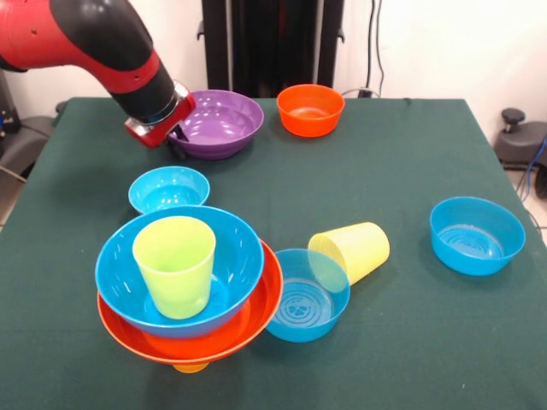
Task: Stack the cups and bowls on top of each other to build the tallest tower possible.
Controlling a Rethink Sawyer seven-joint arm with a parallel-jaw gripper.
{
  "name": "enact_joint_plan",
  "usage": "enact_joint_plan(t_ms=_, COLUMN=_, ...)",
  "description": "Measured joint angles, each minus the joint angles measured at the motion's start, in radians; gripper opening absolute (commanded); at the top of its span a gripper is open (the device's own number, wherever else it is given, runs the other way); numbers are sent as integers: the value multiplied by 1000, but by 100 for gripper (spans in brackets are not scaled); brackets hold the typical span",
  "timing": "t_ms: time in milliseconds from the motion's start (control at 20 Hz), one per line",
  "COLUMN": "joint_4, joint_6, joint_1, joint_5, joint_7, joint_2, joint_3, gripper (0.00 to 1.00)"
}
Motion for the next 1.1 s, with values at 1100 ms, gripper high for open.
enact_joint_plan(t_ms=1100, joint_4=-1, joint_6=324, joint_1=95, joint_5=0, joint_7=0, joint_2=-87, joint_3=-2, gripper=0)
